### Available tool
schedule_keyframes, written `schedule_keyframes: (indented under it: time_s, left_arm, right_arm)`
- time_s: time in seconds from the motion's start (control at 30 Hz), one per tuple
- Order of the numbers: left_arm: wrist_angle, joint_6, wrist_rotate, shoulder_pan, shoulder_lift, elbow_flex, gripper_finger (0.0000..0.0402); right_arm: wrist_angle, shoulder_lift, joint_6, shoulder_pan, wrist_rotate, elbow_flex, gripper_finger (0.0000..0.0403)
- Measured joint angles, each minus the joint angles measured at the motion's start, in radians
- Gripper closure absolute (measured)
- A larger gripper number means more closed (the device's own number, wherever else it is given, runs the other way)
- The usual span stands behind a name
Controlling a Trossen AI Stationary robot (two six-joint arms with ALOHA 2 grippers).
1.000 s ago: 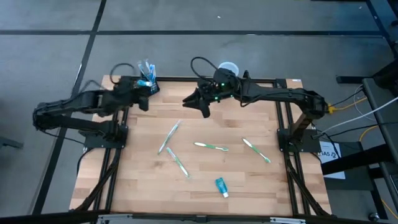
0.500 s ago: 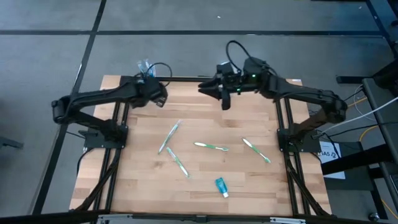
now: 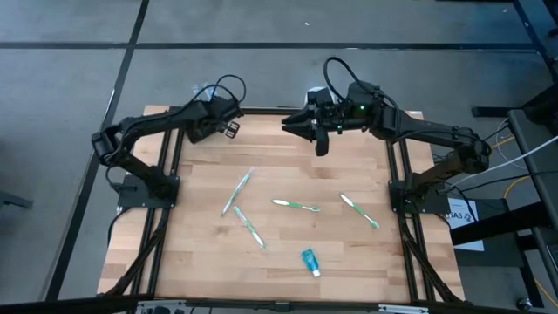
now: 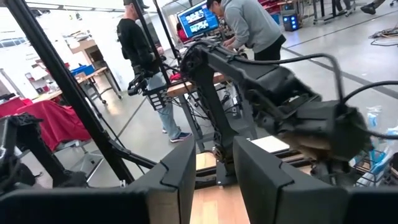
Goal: Pick & Place toothbrushing station
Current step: Put the blue mouthwash bottle into the middle section of the black organizer
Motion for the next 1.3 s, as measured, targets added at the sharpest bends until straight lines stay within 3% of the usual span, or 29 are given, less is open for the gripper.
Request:
schedule_keyframes:
  time_s: [0.23, 0.5, 0.77, 1.3]
  left_arm:
    - [-0.003, -0.004, 0.079, 0.046, 0.0, 0.0, 0.0271]
    - [-0.049, 0.063, 0.009, 0.052, 0.0, 0.0, 0.0244]
    - [-0.031, 0.071, 0.02, 0.087, 0.0, 0.0, 0.0225]
    - [-0.137, 0.03, -0.113, 0.126, -0.016, 0.002, 0.0247]
  right_arm:
    - [0.0, 0.0, 0.002, 0.004, 0.0, 0.0, 0.0293]
    - [0.008, 0.0, 0.003, 0.007, -0.008, 0.0, 0.0293]
    - [0.016, 0.0, 0.002, 0.027, -0.007, 0.0, 0.0293]
    - [0.016, 0.0, 0.004, 0.045, 0.0, 0.0, 0.0293]
